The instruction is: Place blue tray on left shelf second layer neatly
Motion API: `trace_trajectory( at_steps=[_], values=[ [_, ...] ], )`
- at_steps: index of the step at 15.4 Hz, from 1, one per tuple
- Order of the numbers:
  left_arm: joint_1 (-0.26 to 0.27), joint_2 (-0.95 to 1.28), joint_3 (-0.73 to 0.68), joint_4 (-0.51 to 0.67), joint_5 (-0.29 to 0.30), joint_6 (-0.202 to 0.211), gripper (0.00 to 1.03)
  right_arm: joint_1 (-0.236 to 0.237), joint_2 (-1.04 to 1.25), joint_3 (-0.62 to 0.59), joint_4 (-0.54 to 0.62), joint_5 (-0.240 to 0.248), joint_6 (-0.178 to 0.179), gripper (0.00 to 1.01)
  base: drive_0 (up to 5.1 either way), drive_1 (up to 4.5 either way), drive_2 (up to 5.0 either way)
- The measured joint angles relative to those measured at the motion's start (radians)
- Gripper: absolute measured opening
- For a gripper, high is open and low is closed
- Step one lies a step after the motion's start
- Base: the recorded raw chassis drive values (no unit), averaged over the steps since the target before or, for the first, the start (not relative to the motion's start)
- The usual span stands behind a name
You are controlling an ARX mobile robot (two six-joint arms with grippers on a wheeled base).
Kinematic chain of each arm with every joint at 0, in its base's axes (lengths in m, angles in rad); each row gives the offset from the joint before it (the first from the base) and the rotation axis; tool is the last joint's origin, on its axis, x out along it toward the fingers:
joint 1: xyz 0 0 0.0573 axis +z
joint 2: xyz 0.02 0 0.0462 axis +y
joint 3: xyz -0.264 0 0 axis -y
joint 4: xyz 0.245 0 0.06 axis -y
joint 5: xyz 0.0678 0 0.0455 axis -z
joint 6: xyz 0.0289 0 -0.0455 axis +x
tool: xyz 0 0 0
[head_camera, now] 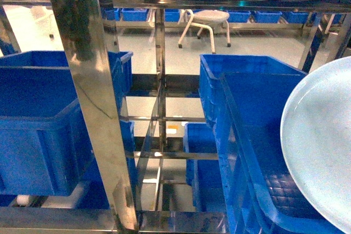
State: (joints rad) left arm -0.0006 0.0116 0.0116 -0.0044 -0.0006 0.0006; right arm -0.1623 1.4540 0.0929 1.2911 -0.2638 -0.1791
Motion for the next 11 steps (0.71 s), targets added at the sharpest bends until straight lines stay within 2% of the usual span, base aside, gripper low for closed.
trace_trajectory(
  at_steps=[3,8,11],
  values=[
    [0.0,0.0,0.0,0.0,0.0,0.0,0.98,-0.015,0.106,0.079,-0.002,-0.025,0.007,0.02,0.0,0.0,0.0],
    [0.0,0.0,0.0,0.0,0.0,0.0,0.98,-0.029,0.201,0.192,-0.007,-0.017,-0.005,0.02,0.0,0.0,0.0],
    [0.0,0.0,0.0,0.0,0.0,0.0,0.98,-0.069,0.365,0.316,-0.012,-0.042,-0.025,0.02,0.0,0.0,0.0]
  ],
)
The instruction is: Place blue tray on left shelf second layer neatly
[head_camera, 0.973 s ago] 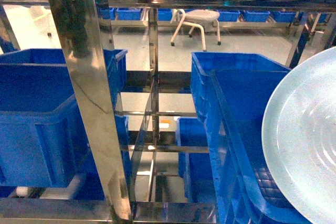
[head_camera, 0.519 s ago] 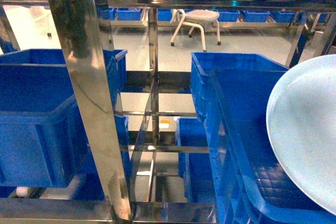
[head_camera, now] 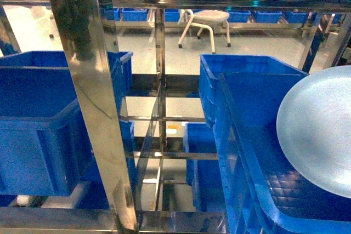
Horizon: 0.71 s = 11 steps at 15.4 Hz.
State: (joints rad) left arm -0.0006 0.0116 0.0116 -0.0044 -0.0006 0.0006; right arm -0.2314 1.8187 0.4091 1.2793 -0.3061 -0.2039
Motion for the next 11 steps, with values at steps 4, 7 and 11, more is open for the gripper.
trace_trajectory(
  at_steps=[4,7,11],
  values=[
    [0.0,0.0,0.0,0.0,0.0,0.0,0.98,-0.006,0.056,0.084,0.008,-0.015,-0.008,0.02,0.0,0.0,0.0],
    [0.0,0.0,0.0,0.0,0.0,0.0,0.98,-0.006,0.083,0.103,0.007,-0.028,-0.011,0.02,0.0,0.0,0.0],
    [0.0,0.0,0.0,0.0,0.0,0.0,0.98,-0.011,0.089,0.091,0.009,-0.041,-0.022,0.21,0.0,0.0,0.0]
  ],
)
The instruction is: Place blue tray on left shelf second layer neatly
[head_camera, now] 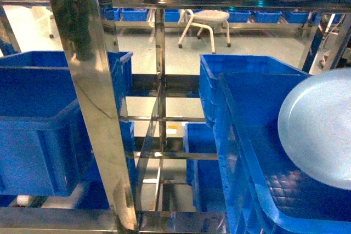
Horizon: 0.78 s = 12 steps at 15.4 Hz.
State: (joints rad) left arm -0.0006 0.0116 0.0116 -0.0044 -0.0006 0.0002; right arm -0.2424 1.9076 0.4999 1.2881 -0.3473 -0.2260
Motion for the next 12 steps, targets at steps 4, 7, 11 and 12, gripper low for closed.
trace_trajectory(
  at_steps=[4,7,11,12],
  values=[
    [0.0,0.0,0.0,0.0,0.0,0.0,0.98,0.028,-0.088,-0.116,-0.003,0.0,0.027,0.78,0.0,0.0,0.0],
    [0.0,0.0,0.0,0.0,0.0,0.0,0.98,0.051,-0.196,-0.205,-0.001,0.019,0.049,0.98,0.0,0.0,0.0],
    [0.0,0.0,0.0,0.0,0.0,0.0,0.98,0.104,-0.499,-0.341,-0.033,0.056,0.08,0.98,0.0,0.0,0.0],
    [0.0,0.0,0.0,0.0,0.0,0.0,0.98,0.126,-0.612,-0.371,-0.122,0.078,0.095,0.98,0.0,0.0,0.0]
  ],
)
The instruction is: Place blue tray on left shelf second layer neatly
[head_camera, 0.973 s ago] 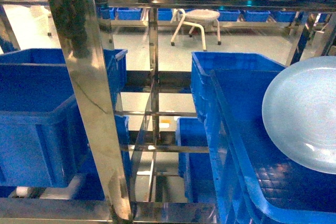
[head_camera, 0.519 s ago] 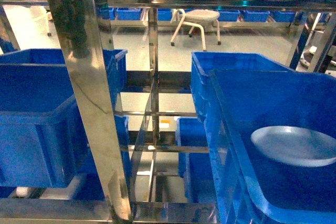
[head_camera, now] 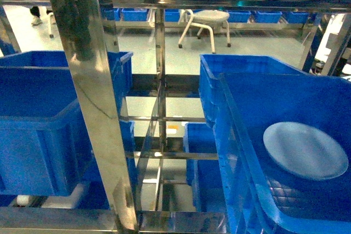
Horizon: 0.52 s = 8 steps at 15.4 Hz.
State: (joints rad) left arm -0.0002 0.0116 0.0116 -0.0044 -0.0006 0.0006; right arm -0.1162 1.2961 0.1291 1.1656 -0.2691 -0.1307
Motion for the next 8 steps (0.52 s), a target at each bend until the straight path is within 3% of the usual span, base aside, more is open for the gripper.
trace_trajectory(
  at_steps=[3,5,6,8],
  values=[
    [0.0,0.0,0.0,0.0,0.0,0.0,0.98,0.112,-0.421,-0.072,-0.343,0.097,0.02,0.98,0.0,0.0,0.0],
    [0.0,0.0,0.0,0.0,0.0,0.0,0.98,0.234,-0.805,-0.098,-0.705,0.21,0.026,0.98,0.0,0.0,0.0],
    [0.0,0.0,0.0,0.0,0.0,0.0,0.98,0.27,-0.969,-0.105,-0.86,0.241,0.026,0.98,0.0,0.0,0.0],
    [0.0,0.0,0.0,0.0,0.0,0.0,0.98,0.249,-1.166,-0.109,-1.048,0.238,0.026,0.98,0.0,0.0,0.0]
  ],
)
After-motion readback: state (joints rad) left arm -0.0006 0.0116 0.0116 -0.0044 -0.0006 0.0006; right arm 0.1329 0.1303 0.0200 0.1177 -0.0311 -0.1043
